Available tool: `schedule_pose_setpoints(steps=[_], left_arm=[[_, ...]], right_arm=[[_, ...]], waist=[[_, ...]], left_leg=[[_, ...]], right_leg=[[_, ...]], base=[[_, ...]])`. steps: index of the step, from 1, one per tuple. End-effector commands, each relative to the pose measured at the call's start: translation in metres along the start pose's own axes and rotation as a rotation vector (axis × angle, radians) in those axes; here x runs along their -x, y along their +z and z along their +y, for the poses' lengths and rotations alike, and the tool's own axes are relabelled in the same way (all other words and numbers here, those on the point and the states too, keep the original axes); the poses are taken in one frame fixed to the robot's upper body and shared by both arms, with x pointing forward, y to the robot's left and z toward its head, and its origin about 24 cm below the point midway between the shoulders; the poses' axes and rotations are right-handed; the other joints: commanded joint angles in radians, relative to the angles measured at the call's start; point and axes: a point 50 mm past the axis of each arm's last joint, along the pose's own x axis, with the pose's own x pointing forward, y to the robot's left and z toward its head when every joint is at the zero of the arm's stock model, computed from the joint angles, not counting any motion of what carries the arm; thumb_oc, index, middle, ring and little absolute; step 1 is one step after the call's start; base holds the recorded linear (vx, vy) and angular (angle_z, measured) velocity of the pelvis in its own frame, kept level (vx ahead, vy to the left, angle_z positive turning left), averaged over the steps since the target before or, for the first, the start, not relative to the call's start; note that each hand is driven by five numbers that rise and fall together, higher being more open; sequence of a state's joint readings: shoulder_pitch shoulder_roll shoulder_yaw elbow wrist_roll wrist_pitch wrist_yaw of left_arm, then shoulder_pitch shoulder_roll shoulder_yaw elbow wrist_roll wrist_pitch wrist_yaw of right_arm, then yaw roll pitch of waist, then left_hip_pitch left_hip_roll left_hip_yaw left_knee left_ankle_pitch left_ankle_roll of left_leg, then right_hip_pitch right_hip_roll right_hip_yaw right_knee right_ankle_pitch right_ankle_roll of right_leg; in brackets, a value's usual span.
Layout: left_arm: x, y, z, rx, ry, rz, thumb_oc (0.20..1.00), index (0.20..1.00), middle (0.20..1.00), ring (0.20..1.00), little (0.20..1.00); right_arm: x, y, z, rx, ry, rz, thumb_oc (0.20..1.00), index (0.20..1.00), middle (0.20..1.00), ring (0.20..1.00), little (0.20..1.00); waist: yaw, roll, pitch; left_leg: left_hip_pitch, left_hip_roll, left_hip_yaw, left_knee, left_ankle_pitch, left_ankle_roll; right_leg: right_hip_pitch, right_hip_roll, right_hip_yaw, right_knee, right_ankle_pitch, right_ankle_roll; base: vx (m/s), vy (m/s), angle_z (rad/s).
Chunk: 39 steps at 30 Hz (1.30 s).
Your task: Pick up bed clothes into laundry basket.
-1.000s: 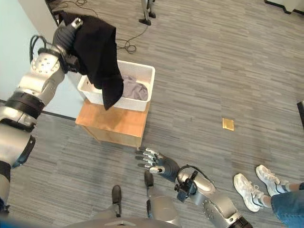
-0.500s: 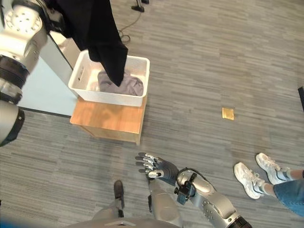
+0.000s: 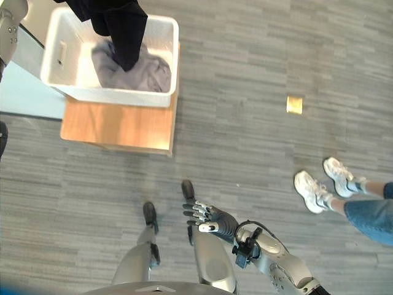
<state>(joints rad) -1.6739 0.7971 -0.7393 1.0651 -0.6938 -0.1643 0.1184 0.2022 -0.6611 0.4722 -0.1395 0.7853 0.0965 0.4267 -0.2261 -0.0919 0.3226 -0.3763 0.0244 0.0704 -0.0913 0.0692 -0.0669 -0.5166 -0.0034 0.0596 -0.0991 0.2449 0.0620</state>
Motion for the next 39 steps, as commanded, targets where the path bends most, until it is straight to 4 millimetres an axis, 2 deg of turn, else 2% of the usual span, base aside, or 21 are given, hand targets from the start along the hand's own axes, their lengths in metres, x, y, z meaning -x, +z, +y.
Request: schedule_pose_setpoints(steps=[1,3,4,6,7,8,11,12,19,24,27,30,32,35,37,39], left_arm=[[-0.003,0.023,0.032,-0.015,0.113,-0.095,0.2,0.2,0.2,0.2,0.2],[0.0,0.007,0.031,-0.045,0.114,-0.047,0.2,0.2,0.2,0.2,0.2],[0.004,-0.008,0.029,-0.08,0.107,0.003,0.2,0.2,0.2,0.2,0.2],[0.007,-0.02,0.026,-0.151,0.078,0.035,0.2,0.2,0.2,0.2,0.2],[0.01,-0.031,0.019,-0.215,0.041,0.062,0.2,0.2,0.2,0.2,0.2],[0.01,-0.031,0.019,-0.215,0.041,0.062,0.2,0.2,0.2,0.2,0.2],[0.017,-0.053,0.005,-0.312,-0.04,0.134,0.2,0.2,0.2,0.2,0.2],[0.018,-0.055,-0.005,-0.336,-0.096,0.136,1.0,1.0,1.0,1.0,1.0],[0.012,-0.033,-0.022,-0.292,-0.142,0.035,1.0,1.0,1.0,1.0,1.0],[0.01,-0.018,-0.029,-0.221,-0.15,-0.034,1.0,1.0,1.0,1.0,1.0],[0.012,-0.008,-0.037,-0.16,-0.173,-0.091,1.0,1.0,1.0,1.0,1.0],[0.013,-0.005,-0.044,-0.142,-0.2,-0.107,1.0,1.0,1.0,1.0,1.0],[0.016,-0.002,-0.059,-0.131,-0.267,-0.125,1.0,1.0,1.0,1.0,1.0],[0.018,0.003,-0.064,-0.113,-0.302,-0.152,1.0,1.0,1.0,1.0,1.0],[0.027,-0.003,-0.07,-0.009,-0.338,-0.153,1.0,1.0,1.0,1.0,1.0],[0.039,-0.021,-0.071,0.058,-0.358,-0.119,1.0,1.0,1.0,1.0,1.0]], right_arm=[[0.011,0.01,-0.005,0.051,-0.021,-0.048,1.0,1.0,1.0,1.0,1.0],[0.014,0.007,-0.005,0.058,-0.023,-0.033,1.0,1.0,1.0,1.0,1.0],[0.014,0.007,-0.005,0.069,-0.027,-0.032,1.0,1.0,1.0,1.0,1.0],[0.013,0.004,-0.006,0.073,-0.031,-0.023,1.0,1.0,1.0,1.0,1.0],[0.014,-0.001,-0.003,0.074,-0.023,-0.008,1.0,1.0,1.0,1.0,1.0],[0.015,-0.001,-0.003,0.074,-0.023,-0.008,1.0,1.0,1.0,1.0,1.0],[0.018,-0.005,-0.004,0.101,-0.027,0.023,1.0,1.0,1.0,1.0,1.0],[0.021,-0.007,-0.004,0.111,-0.025,0.041,1.0,1.0,1.0,1.0,1.0],[0.025,-0.008,-0.005,0.136,-0.016,0.072,1.0,1.0,1.0,1.0,1.0],[0.024,-0.008,-0.007,0.157,-0.014,0.093,1.0,1.0,1.0,1.0,1.0],[0.02,-0.009,-0.01,0.168,-0.022,0.099,1.0,1.0,1.0,1.0,1.0],[0.018,-0.008,-0.012,0.188,-0.029,0.105,1.0,1.0,1.0,1.0,1.0],[0.015,-0.003,-0.017,0.213,-0.042,0.102,1.0,1.0,1.0,1.0,1.0],[0.013,0.0,-0.02,0.221,-0.059,0.086,1.0,1.0,1.0,1.0,1.0],[0.01,0.004,-0.022,0.215,-0.09,0.053,1.0,1.0,1.0,1.0,1.0],[0.008,0.007,-0.024,0.204,-0.127,0.013,1.0,1.0,1.0,1.0,1.0]], waist=[[-0.007,-0.019,0.043],[-0.006,-0.033,0.064],[-0.006,-0.045,0.084],[-0.006,-0.051,0.099],[-0.004,-0.053,0.108],[-0.004,-0.053,0.108],[0.001,-0.053,0.117],[0.0,-0.05,0.121],[0.013,-0.027,0.117],[0.027,0.003,0.087],[0.043,0.033,0.043],[0.051,0.049,0.022],[0.063,0.072,-0.015],[0.071,0.085,-0.043],[0.083,0.093,-0.072],[0.093,0.1,-0.099]], left_leg=[[-0.003,0.0,-0.042,0.004,0.011,-0.032],[-0.019,0.0,-0.048,0.004,0.018,-0.033],[-0.04,0.0,-0.057,0.004,0.027,-0.033],[-0.053,0.001,-0.064,0.004,0.035,-0.035],[-0.057,0.0,-0.069,0.004,0.038,-0.035],[-0.057,0.0,-0.069,0.004,0.038,-0.035],[-0.056,-0.004,-0.075,0.004,0.04,-0.034],[-0.052,-0.006,-0.078,0.004,0.041,-0.033],[-0.026,-0.013,-0.084,0.004,0.036,-0.031],[0.019,-0.016,-0.088,0.004,0.027,-0.029],[0.068,-0.024,-0.09,0.004,0.013,-0.026],[0.095,-0.03,-0.093,0.004,0.009,-0.023],[0.146,-0.032,-0.102,0.004,-0.006,-0.019],[0.171,-0.037,-0.113,0.004,-0.007,-0.015],[0.203,-0.037,-0.123,0.004,-0.013,-0.013],[0.236,-0.037,-0.128,0.004,-0.02,-0.011]], right_leg=[[0.098,-0.033,-0.066,0.012,-0.119,0.101],[0.086,-0.033,-0.072,0.012,-0.113,0.1],[0.072,-0.033,-0.078,0.012,-0.106,0.099],[0.061,-0.034,-0.084,0.012,-0.1,0.1],[0.058,-0.034,-0.088,0.012,-0.097,0.1],[0.058,-0.034,-0.088,0.012,-0.097,0.1],[0.06,-0.036,-0.091,0.012,-0.095,0.099],[0.064,-0.038,-0.09,0.012,-0.094,0.1],[0.09,-0.047,-0.095,0.012,-0.094,0.103],[0.137,-0.06,-0.102,0.012,-0.103,0.103],[0.19,-0.07,-0.116,0.012,-0.12,0.104],[0.218,-0.076,-0.122,0.012,-0.126,0.103],[0.273,-0.083,-0.133,0.012,-0.145,0.102],[0.306,-0.09,-0.144,0.012,-0.155,0.101],[0.343,-0.096,-0.157,0.012,-0.166,0.101],[0.383,-0.098,-0.17,0.012,-0.179,0.1]], base=[[-0.08,-0.066,0.0],[-0.1,-0.06,0.04],[-0.13,-0.047,0.06],[-0.1,-0.035,0.13],[-0.06,-0.023,0.15],[-0.04,-0.013,0.13],[-0.04,0.002,0.09],[-0.04,0.013,0.08],[-0.01,0.008,0.04],[0.01,0.006,0.04],[0.04,0.013,0.06],[0.06,0.019,0.15],[0.1,0.021,0.17],[0.09,0.032,0.15],[0.09,0.021,0.23],[0.08,0.018,0.17]])
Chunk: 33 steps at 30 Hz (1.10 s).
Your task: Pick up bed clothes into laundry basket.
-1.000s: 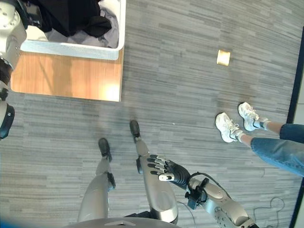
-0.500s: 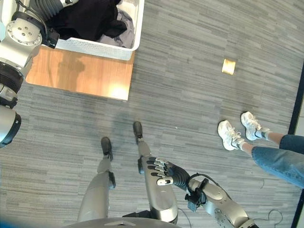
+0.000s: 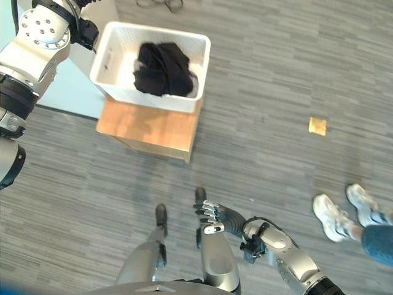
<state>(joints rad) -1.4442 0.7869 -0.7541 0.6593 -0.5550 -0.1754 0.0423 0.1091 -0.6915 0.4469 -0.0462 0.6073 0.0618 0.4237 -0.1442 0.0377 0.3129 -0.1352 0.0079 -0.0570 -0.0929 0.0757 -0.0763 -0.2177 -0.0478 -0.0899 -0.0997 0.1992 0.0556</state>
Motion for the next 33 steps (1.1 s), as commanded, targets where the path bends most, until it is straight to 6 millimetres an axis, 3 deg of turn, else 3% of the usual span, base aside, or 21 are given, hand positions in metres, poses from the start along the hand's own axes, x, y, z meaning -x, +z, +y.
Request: schedule_pose_setpoints(steps=[1,4,5,6,7,9,10,11,13,14,15,16,23,24,26,28,29,30,31,32,33], left_arm=[[0.012,-0.017,0.008,0.164,0.063,-0.01,1.0,1.0,1.0,1.0,1.0],[0.052,-0.057,-0.002,0.355,0.112,0.063,1.0,1.0,1.0,1.0,1.0],[0.092,-0.078,-0.016,0.469,0.124,0.088,1.0,1.0,1.0,1.0,1.0],[0.095,-0.079,-0.016,0.471,0.128,0.093,1.0,1.0,1.0,1.0,1.0],[0.117,-0.091,-0.022,0.513,0.144,0.13,1.0,1.0,1.0,1.0,1.0],[0.172,-0.117,-0.04,0.634,0.22,0.241,1.0,1.0,1.0,1.0,1.0],[0.247,-0.137,-0.079,0.716,0.242,0.438,1.0,1.0,1.0,1.0,1.0],[0.248,-0.137,-0.079,0.716,0.242,0.44,1.0,1.0,1.0,1.0,1.0],[0.283,-0.147,-0.094,0.741,0.256,0.56,1.0,1.0,1.0,1.0,1.0],[0.312,-0.151,-0.109,0.782,0.272,0.657,1.0,1.0,1.0,1.0,1.0],[0.312,-0.151,-0.109,0.782,0.272,0.658,1.0,1.0,1.0,1.0,1.0],[0.334,-0.15,-0.121,0.81,0.281,0.728,1.0,1.0,1.0,1.0,1.0],[0.363,-0.143,-0.167,1.008,0.318,0.842,1.0,1.0,1.0,1.0,1.0],[0.36,-0.143,-0.184,1.086,0.337,0.87,1.0,1.0,1.0,1.0,1.0],[0.354,-0.143,-0.188,1.095,0.329,0.862,1.0,1.0,1.0,1.0,1.0],[0.334,-0.139,-0.189,1.082,0.277,0.806,1.0,1.0,1.0,1.0,1.0],[0.333,-0.139,-0.189,1.082,0.277,0.805,1.0,1.0,1.0,1.0,1.0],[0.327,-0.139,-0.186,1.058,0.271,0.784,1.0,1.0,1.0,1.0,1.0],[0.322,-0.14,-0.182,1.018,0.25,0.771,1.0,1.0,1.0,1.0,1.0],[0.319,-0.14,-0.182,0.989,0.222,0.766,1.0,1.0,1.0,1.0,1.0],[0.318,-0.142,-0.177,0.956,0.236,0.756,1.0,1.0,1.0,1.0,1.0]], right_arm=[[0.007,-0.005,0.004,-0.046,-0.064,-0.056,1.0,1.0,1.0,1.0,1.0],[0.004,0.005,-0.005,-0.051,-0.155,-0.135,1.0,1.0,1.0,1.0,1.0],[0.006,0.012,-0.013,-0.066,-0.253,-0.207,1.0,1.0,1.0,1.0,1.0],[0.007,0.011,-0.013,-0.064,-0.251,-0.201,1.0,1.0,1.0,1.0,1.0],[0.009,0.012,-0.016,-0.087,-0.294,-0.229,1.0,1.0,1.0,1.0,1.0],[0.015,0.011,-0.023,-0.112,-0.388,-0.264,1.0,1.0,1.0,1.0,1.0],[0.023,0.007,-0.031,-0.125,-0.512,-0.283,1.0,1.0,1.0,1.0,1.0],[0.023,0.007,-0.031,-0.125,-0.512,-0.281,1.0,1.0,1.0,1.0,1.0],[0.024,0.004,-0.033,-0.166,-0.554,-0.302,1.0,1.0,1.0,1.0,1.0],[0.023,0.001,-0.03,-0.187,-0.566,-0.308,1.0,1.0,1.0,1.0,1.0],[0.023,0.001,-0.03,-0.187,-0.566,-0.307,1.0,1.0,1.0,1.0,1.0],[0.022,-0.002,-0.026,-0.182,-0.572,-0.301,1.0,1.0,1.0,1.0,1.0],[0.016,-0.017,-0.011,-0.232,-0.547,-0.265,1.0,1.0,1.0,1.0,1.0],[0.011,-0.018,-0.008,-0.241,-0.548,-0.265,1.0,1.0,1.0,1.0,1.0],[0.008,-0.017,-0.008,-0.235,-0.547,-0.264,1.0,1.0,1.0,1.0,1.0],[0.0,-0.006,-0.01,-0.2,-0.527,-0.293,1.0,1.0,1.0,1.0,1.0],[0.0,-0.005,-0.01,-0.2,-0.527,-0.294,1.0,1.0,1.0,1.0,1.0],[-0.003,-0.002,-0.01,-0.18,-0.516,-0.3,1.0,1.0,1.0,1.0,1.0],[-0.005,-0.001,-0.009,-0.163,-0.514,-0.297,1.0,1.0,1.0,1.0,1.0],[-0.006,0.001,-0.009,-0.155,-0.523,-0.299,1.0,1.0,1.0,1.0,1.0],[-0.005,0.002,-0.01,-0.2,-0.548,-0.33,1.0,1.0,1.0,1.0,1.0]], waist=[[0.017,-0.028,-0.105],[0.041,-0.025,-0.142],[0.067,-0.031,-0.16],[0.062,-0.028,-0.163],[0.075,-0.032,-0.171],[0.087,-0.036,-0.191],[0.107,-0.045,-0.216],[0.106,-0.044,-0.217],[0.114,-0.046,-0.232],[0.122,-0.046,-0.243],[0.122,-0.046,-0.244],[0.131,-0.045,-0.25],[0.153,-0.053,-0.254],[0.162,-0.055,-0.243],[0.167,-0.057,-0.234],[0.182,-0.045,-0.195],[0.182,-0.047,-0.195],[0.18,-0.044,-0.172],[0.17,-0.041,-0.149],[0.154,-0.042,-0.146],[0.129,-0.036,-0.151]], left_leg=[[0.009,-0.021,-0.003,0.006,-0.031,0.0],[0.042,-0.02,-0.009,0.006,-0.035,0.005],[0.054,-0.021,-0.018,0.006,-0.033,0.008],[0.055,-0.021,-0.019,0.006,-0.034,0.008],[0.06,-0.022,-0.023,0.006,-0.035,0.009],[0.072,-0.022,-0.026,0.006,-0.039,0.012],[0.095,-0.021,-0.034,0.006,-0.05,0.019],[0.097,-0.021,-0.034,0.006,-0.05,0.019],[0.112,-0.021,-0.033,0.006,-0.057,0.024],[0.125,-0.021,-0.039,0.006,-0.063,0.028],[0.126,-0.021,-0.039,0.006,-0.063,0.028],[0.138,-0.023,-0.047,0.006,-0.068,0.035],[0.166,-0.027,-0.066,0.006,-0.076,0.051],[0.17,-0.028,-0.072,0.006,-0.067,0.053],[0.17,-0.03,-0.077,0.011,-0.069,0.054],[0.164,-0.027,-0.102,0.058,-0.089,0.08],[0.161,-0.03,-0.101,0.06,-0.089,0.081],[0.166,-0.04,-0.124,0.062,-0.086,0.091],[0.171,-0.044,-0.161,0.064,-0.081,0.094],[0.164,-0.043,-0.2,0.069,-0.076,0.085],[0.166,-0.031,-0.275,0.068,-0.076,0.055]], right_leg=[[0.099,-0.053,-0.025,0.012,-0.138,0.105],[0.136,-0.052,-0.033,0.012,-0.149,0.101],[0.155,-0.052,-0.043,0.012,-0.156,0.096],[0.156,-0.052,-0.043,0.012,-0.157,0.096],[0.164,-0.052,-0.047,0.012,-0.161,0.093],[0.18,-0.052,-0.053,0.012,-0.168,0.087],[0.209,-0.049,-0.055,0.012,-0.179,0.077],[0.21,-0.049,-0.055,0.012,-0.179,0.077],[0.225,-0.048,-0.053,0.012,-0.185,0.074],[0.239,-0.049,-0.054,0.012,-0.19,0.071],[0.24,-0.048,-0.055,0.012,-0.19,0.071],[0.253,-0.049,-0.058,0.014,-0.196,0.067],[0.281,-0.048,-0.064,0.024,-0.215,0.061],[0.275,-0.05,-0.071,0.058,-0.23,0.059],[0.27,-0.055,-0.08,0.083,-0.235,0.06],[0.159,-0.088,-0.075,0.336,-0.232,0.075],[0.152,-0.091,-0.073,0.348,-0.237,0.076],[0.094,-0.108,-0.063,0.479,-0.205,0.087],[0.039,-0.099,-0.008,0.602,-0.175,0.097],[0.014,-0.067,0.065,0.608,-0.183,0.093],[0.034,0.016,0.258,0.464,-0.285,0.068]], base=[[0.07,0.022,0.17],[0.05,-0.005,0.02],[0.0,0.0,0.0],[0.02,-0.007,-0.08],[0.02,0.004,0.04],[0.05,0.007,0.15],[0.07,0.009,0.04],[0.08,0.016,-0.02],[0.04,0.016,0.13],[0.04,0.01,0.21],[0.06,0.019,0.12],[0.02,0.014,0.08],[0.0,0.001,0.02],[0.0,0.0,0.0],[-0.07,-0.002,0.13],[-0.1,0.026,0.11],[-0.08,0.036,0.01],[-0.09,-0.008,0.19],[-0.11,-0.081,0.34],[-0.02,-0.24,0.77],[0.02,-0.211,1.07]])
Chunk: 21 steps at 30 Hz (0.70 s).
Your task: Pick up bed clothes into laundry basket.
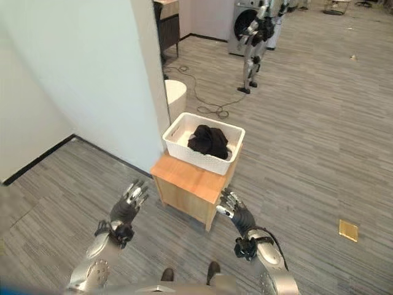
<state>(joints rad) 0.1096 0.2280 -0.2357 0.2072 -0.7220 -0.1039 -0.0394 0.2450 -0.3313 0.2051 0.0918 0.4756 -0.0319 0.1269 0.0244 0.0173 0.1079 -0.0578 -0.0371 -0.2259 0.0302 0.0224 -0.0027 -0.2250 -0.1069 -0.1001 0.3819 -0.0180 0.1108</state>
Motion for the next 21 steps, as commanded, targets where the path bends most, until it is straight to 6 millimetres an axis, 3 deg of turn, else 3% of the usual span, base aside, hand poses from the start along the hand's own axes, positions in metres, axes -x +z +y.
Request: schedule_pose_setpoints(steps=[1,2,3,4,7,8,9,10,11,12,14,15,16,17,18,19,20,21], left_arm=[[-0.005,0.044,0.01,-0.139,0.012,-0.17,1.0,1.0,1.0,1.0,1.0],[-0.003,0.049,0.016,-0.14,0.038,-0.198,1.0,1.0,1.0,1.0,1.0],[-0.003,0.049,0.016,-0.14,0.038,-0.198,1.0,1.0,1.0,1.0,1.0],[0.006,0.042,0.025,-0.101,0.061,-0.172,1.0,1.0,1.0,1.0,1.0],[0.02,0.033,0.035,-0.037,0.137,-0.17,1.0,1.0,1.0,1.0,1.0],[0.024,0.024,0.037,-0.009,0.159,-0.147,1.0,1.0,1.0,1.0,1.0],[0.024,0.024,0.037,-0.009,0.158,-0.147,1.0,1.0,1.0,1.0,1.0],[0.028,0.021,0.043,-0.039,0.185,-0.126,1.0,1.0,1.0,1.0,1.0],[0.028,0.021,0.043,-0.04,0.185,-0.126,1.0,1.0,1.0,1.0,1.0],[0.027,0.021,0.043,-0.039,0.185,-0.126,1.0,1.0,1.0,1.0,1.0],[0.029,0.023,0.045,-0.049,0.193,-0.131,1.0,1.0,1.0,1.0,1.0],[0.027,0.03,0.045,-0.089,0.186,-0.145,1.0,1.0,1.0,1.0,1.0],[0.027,0.03,0.045,-0.091,0.187,-0.145,1.0,1.0,1.0,1.0,1.0],[0.025,0.032,0.043,-0.125,0.18,-0.149,1.0,1.0,1.0,1.0,1.0],[0.026,0.033,0.043,-0.116,0.192,-0.16,1.0,1.0,1.0,1.0,1.0],[0.023,0.038,0.04,-0.122,0.196,-0.181,1.0,1.0,1.0,1.0,1.0],[0.023,0.038,0.04,-0.123,0.197,-0.181,1.0,1.0,1.0,1.0,1.0],[0.023,0.043,0.038,-0.138,0.184,-0.204,1.0,1.0,1.0,1.0,1.0]], right_arm=[[-0.008,0.034,0.009,-0.018,0.009,-0.191,1.0,1.0,1.0,1.0,1.0],[-0.001,0.043,0.0,0.026,0.002,-0.228,1.0,1.0,1.0,1.0,1.0],[-0.001,0.043,0.0,0.026,0.003,-0.228,1.0,1.0,1.0,1.0,1.0],[0.004,0.032,-0.007,-0.002,-0.053,-0.184,1.0,1.0,1.0,1.0,1.0],[0.008,0.028,-0.014,-0.027,-0.054,-0.163,1.0,1.0,1.0,1.0,1.0],[0.01,0.034,-0.022,0.017,-0.075,-0.173,1.0,1.0,1.0,1.0,1.0],[0.009,0.034,-0.022,0.017,-0.075,-0.173,1.0,1.0,1.0,1.0,1.0],[0.009,0.044,-0.028,0.048,-0.1,-0.2,1.0,1.0,1.0,1.0,1.0],[0.009,0.044,-0.028,0.048,-0.1,-0.201,1.0,1.0,1.0,1.0,1.0],[0.008,0.047,-0.028,0.046,-0.11,-0.218,1.0,1.0,1.0,1.0,1.0],[0.007,0.049,-0.031,0.051,-0.151,-0.236,1.0,1.0,1.0,1.0,1.0],[0.007,0.053,-0.035,0.054,-0.182,-0.262,1.0,1.0,1.0,1.0,1.0],[0.007,0.053,-0.035,0.054,-0.182,-0.263,1.0,1.0,1.0,1.0,1.0],[0.007,0.048,-0.035,0.028,-0.216,-0.258,1.0,1.0,1.0,1.0,1.0],[0.006,0.046,-0.033,0.03,-0.21,-0.253,1.0,1.0,1.0,1.0,1.0],[0.005,0.045,-0.029,0.046,-0.194,-0.244,1.0,1.0,1.0,1.0,1.0],[0.005,0.045,-0.029,0.046,-0.194,-0.244,1.0,1.0,1.0,1.0,1.0],[0.003,0.043,-0.024,0.024,-0.183,-0.246,1.0,1.0,1.0,1.0,1.0]], waist=[[-0.039,-0.014,0.052],[-0.035,-0.017,0.06],[-0.039,-0.015,0.058],[-0.02,-0.017,0.06],[0.011,-0.021,0.057],[0.011,-0.026,0.078],[0.009,-0.026,0.076],[0.001,-0.041,0.087],[0.001,-0.041,0.086],[-0.008,-0.048,0.085],[-0.017,-0.055,0.073],[-0.027,-0.053,0.055],[-0.03,-0.052,0.057],[-0.026,-0.031,0.033],[-0.024,-0.027,0.03],[-0.022,-0.02,0.027],[-0.026,-0.022,0.027],[-0.044,-0.019,0.047]], left_leg=[[0.086,0.015,-0.105,-0.056,-0.021,-0.019],[0.046,0.008,-0.16,-0.042,-0.004,-0.048],[0.042,0.008,-0.165,-0.042,-0.001,-0.049],[0.022,0.015,-0.191,-0.038,0.02,-0.067],[-0.037,0.017,-0.262,-0.006,0.048,-0.097],[-0.091,0.015,-0.183,0.036,0.055,-0.087],[-0.095,0.014,-0.185,0.036,0.058,-0.087],[-0.109,0.056,0.1,0.104,0.015,-0.046],[-0.111,0.056,0.1,0.105,0.016,-0.046],[-0.099,0.089,0.243,0.136,-0.017,-0.033],[-0.081,0.131,0.411,0.193,-0.054,-0.024],[-0.053,0.169,0.539,0.2,-0.071,-0.032],[-0.053,0.17,0.535,0.205,-0.076,-0.034],[-0.017,0.155,0.578,0.092,-0.074,-0.04],[0.003,0.126,0.536,0.036,-0.067,-0.038],[0.019,0.082,0.462,0.017,-0.08,-0.003],[0.019,0.076,0.458,0.015,-0.08,0.001],[0.041,0.049,0.403,-0.004,-0.063,0.042]], right_leg=[[0.041,0.076,0.268,-0.023,-0.063,0.013],[0.101,0.082,0.337,-0.183,-0.091,0.001],[0.102,0.08,0.333,-0.191,-0.085,0.002],[0.133,0.074,0.299,-0.232,-0.084,-0.008],[0.202,0.072,0.215,-0.314,-0.068,-0.029],[0.221,0.057,0.145,-0.322,-0.065,-0.031],[0.219,0.057,0.144,-0.323,-0.062,-0.03],[0.226,0.024,0.021,-0.323,-0.058,-0.024],[0.224,0.024,0.021,-0.324,-0.057,-0.024],[0.233,0.005,-0.054,-0.335,-0.052,-0.022],[0.257,-0.014,-0.174,-0.355,-0.056,-0.034],[0.274,-0.021,-0.25,-0.357,-0.073,-0.031],[0.278,-0.02,-0.254,-0.357,-0.075,-0.03],[0.283,-0.028,-0.335,-0.337,-0.085,-0.027],[0.28,-0.052,-0.369,-0.306,-0.083,-0.012],[0.246,-0.131,-0.391,-0.132,-0.046,0.014],[0.242,-0.14,-0.393,-0.12,-0.05,0.019],[0.19,-0.179,-0.33,0.066,0.036,0.018]], base=[[0.05,-0.315,1.86],[0.01,-0.17,2.11],[-0.05,-0.301,2.03],[-0.08,-0.224,1.79],[-0.08,-0.335,1.54],[-0.14,-0.227,1.05],[-0.3,-0.189,2.0],[-0.19,-0.089,2.25],[-0.27,-0.129,2.36],[-0.14,-0.054,2.0],[-0.14,-0.079,2.17],[-0.03,-0.061,1.87],[0.04,0.037,2.12],[0.05,0.139,2.09],[0.14,0.278,2.06],[0.12,0.22,1.42],[0.12,0.255,1.84],[-0.01,0.118,1.82]])
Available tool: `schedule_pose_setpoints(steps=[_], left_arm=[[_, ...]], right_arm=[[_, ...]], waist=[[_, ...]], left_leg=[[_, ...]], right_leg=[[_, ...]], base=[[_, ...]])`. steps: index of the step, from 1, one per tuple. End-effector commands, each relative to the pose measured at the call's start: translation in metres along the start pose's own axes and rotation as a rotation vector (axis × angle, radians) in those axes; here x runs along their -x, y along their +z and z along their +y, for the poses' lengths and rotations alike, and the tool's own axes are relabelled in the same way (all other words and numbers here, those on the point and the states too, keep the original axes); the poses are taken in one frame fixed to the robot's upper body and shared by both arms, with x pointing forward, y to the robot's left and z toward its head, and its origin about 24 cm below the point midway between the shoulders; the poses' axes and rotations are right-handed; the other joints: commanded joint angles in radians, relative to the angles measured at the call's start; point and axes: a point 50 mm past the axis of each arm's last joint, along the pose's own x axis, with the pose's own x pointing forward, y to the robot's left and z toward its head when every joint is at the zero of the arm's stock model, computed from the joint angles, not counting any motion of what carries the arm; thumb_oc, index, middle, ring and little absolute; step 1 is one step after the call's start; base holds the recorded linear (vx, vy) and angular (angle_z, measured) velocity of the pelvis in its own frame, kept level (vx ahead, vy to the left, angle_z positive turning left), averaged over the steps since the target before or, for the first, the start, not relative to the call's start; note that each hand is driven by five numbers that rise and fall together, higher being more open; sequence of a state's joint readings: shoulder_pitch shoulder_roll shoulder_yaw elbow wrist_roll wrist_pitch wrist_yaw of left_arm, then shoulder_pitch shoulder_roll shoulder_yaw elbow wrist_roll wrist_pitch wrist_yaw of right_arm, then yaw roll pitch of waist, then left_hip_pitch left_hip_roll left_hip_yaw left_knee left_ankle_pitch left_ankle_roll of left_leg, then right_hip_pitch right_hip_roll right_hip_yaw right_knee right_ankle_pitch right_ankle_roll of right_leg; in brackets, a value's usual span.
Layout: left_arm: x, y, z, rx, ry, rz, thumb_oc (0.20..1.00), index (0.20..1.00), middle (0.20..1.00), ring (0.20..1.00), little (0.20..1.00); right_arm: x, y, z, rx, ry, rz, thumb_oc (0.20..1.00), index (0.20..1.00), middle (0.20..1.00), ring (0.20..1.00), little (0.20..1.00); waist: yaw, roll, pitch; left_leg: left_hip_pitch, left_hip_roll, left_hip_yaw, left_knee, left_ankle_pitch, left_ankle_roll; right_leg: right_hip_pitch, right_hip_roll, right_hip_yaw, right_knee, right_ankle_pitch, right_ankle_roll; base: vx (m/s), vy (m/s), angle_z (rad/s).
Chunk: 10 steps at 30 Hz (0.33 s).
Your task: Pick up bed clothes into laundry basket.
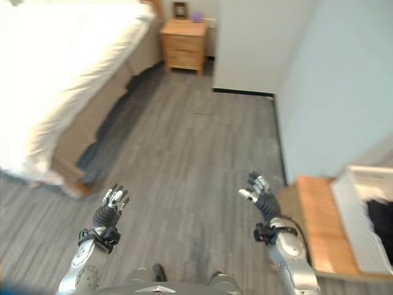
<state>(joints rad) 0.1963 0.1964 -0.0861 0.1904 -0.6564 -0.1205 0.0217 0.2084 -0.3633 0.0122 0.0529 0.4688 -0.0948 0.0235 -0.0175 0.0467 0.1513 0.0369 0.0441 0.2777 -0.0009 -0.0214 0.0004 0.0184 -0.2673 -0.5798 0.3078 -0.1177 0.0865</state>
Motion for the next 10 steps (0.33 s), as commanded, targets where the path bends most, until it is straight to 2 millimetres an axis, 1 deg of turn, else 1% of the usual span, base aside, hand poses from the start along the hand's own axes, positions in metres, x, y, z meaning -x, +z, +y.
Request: schedule_pose_setpoints(steps=[1,2,3,4,5,6,7,8,9,10], left_arm=[[-0.001,0.041,0.005,-0.131,-0.042,-0.166,1.0,1.0,1.0,1.0,1.0],[-0.001,0.041,0.005,-0.131,-0.042,-0.167,1.0,1.0,1.0,1.0,1.0],[0.001,0.038,0.007,-0.155,-0.035,-0.158,1.0,1.0,1.0,1.0,1.0],[0.002,0.038,0.009,-0.157,-0.032,-0.158,1.0,1.0,1.0,1.0,1.0],[0.003,0.039,0.01,-0.154,-0.028,-0.16,1.0,1.0,1.0,1.0,1.0],[0.005,0.04,0.012,-0.145,-0.022,-0.164,1.0,1.0,1.0,1.0,1.0],[0.006,0.042,0.013,-0.131,-0.021,-0.173,1.0,1.0,1.0,1.0,1.0],[0.005,0.041,0.017,-0.14,-0.001,-0.174,1.0,1.0,1.0,1.0,1.0],[0.005,0.041,0.017,-0.14,-0.001,-0.174,1.0,1.0,1.0,1.0,1.0],[0.006,0.037,0.019,-0.099,0.04,-0.179,1.0,1.0,1.0,1.0,1.0]], right_arm=[[0.006,-0.005,0.023,-0.044,0.063,-0.026,1.0,1.0,1.0,1.0,1.0],[0.006,-0.005,0.023,-0.044,0.063,-0.027,1.0,1.0,1.0,1.0,1.0],[0.007,-0.007,0.024,-0.04,0.077,-0.021,1.0,1.0,1.0,1.0,1.0],[0.008,-0.008,0.024,-0.047,0.074,-0.016,1.0,1.0,1.0,1.0,1.0],[0.008,-0.009,0.024,-0.056,0.069,-0.013,1.0,1.0,1.0,1.0,1.0],[0.008,-0.01,0.024,-0.064,0.068,-0.012,1.0,1.0,1.0,1.0,1.0],[0.007,-0.01,0.026,-0.078,0.073,-0.014,1.0,1.0,1.0,1.0,1.0],[0.01,-0.012,0.026,-0.066,0.089,0.0,1.0,1.0,1.0,1.0,1.0],[0.01,-0.012,0.026,-0.067,0.089,0.0,1.0,1.0,1.0,1.0,1.0],[0.008,-0.017,0.033,-0.055,0.119,0.028,1.0,1.0,1.0,1.0,1.0]], waist=[[-0.026,-0.044,0.02],[-0.023,-0.044,0.016],[-0.031,-0.041,0.022],[-0.028,-0.036,0.02],[-0.028,-0.032,0.016],[-0.025,-0.034,0.014],[-0.029,-0.041,0.012],[-0.029,-0.061,0.014],[-0.03,-0.062,0.014],[0.004,-0.084,-0.007]], left_leg=[[-0.041,-0.037,-0.146,0.015,-0.012,0.043],[-0.047,-0.035,-0.143,0.013,-0.009,0.043],[-0.035,-0.039,-0.178,0.007,-0.008,0.039],[-0.027,-0.037,-0.199,-0.001,-0.006,0.036],[-0.022,-0.033,-0.224,-0.007,-0.006,0.027],[-0.021,-0.031,-0.245,-0.007,-0.008,0.02],[-0.013,-0.033,-0.273,-0.013,-0.013,0.011],[-0.001,-0.042,-0.318,-0.011,-0.02,0.0],[-0.004,-0.043,-0.319,-0.011,-0.017,0.0],[-0.004,-0.039,-0.331,-0.017,-0.015,-0.006]], right_leg=[[-0.113,0.018,0.274,0.215,0.154,0.05],[-0.12,0.019,0.276,0.215,0.157,0.049],[-0.142,0.056,0.358,0.199,0.131,0.044],[-0.144,0.071,0.386,0.158,0.122,0.035],[-0.153,0.083,0.414,0.08,0.102,0.03],[-0.149,0.077,0.421,0.02,0.11,0.034],[-0.154,0.089,0.46,-0.123,0.124,0.046],[-0.133,0.112,0.527,-0.222,0.133,0.057],[-0.134,0.111,0.526,-0.225,0.137,0.057],[-0.089,0.106,0.477,-0.27,0.147,0.063]], base=[[-0.02,0.103,2.12],[-0.03,-0.021,1.59],[0.04,-0.036,1.41],[0.1,-0.099,0.79],[0.14,-0.132,0.73],[0.18,-0.208,0.49],[0.21,-0.224,0.61],[0.16,-0.17,0.48],[0.13,-0.204,0.56],[0.06,-0.188,0.58]])
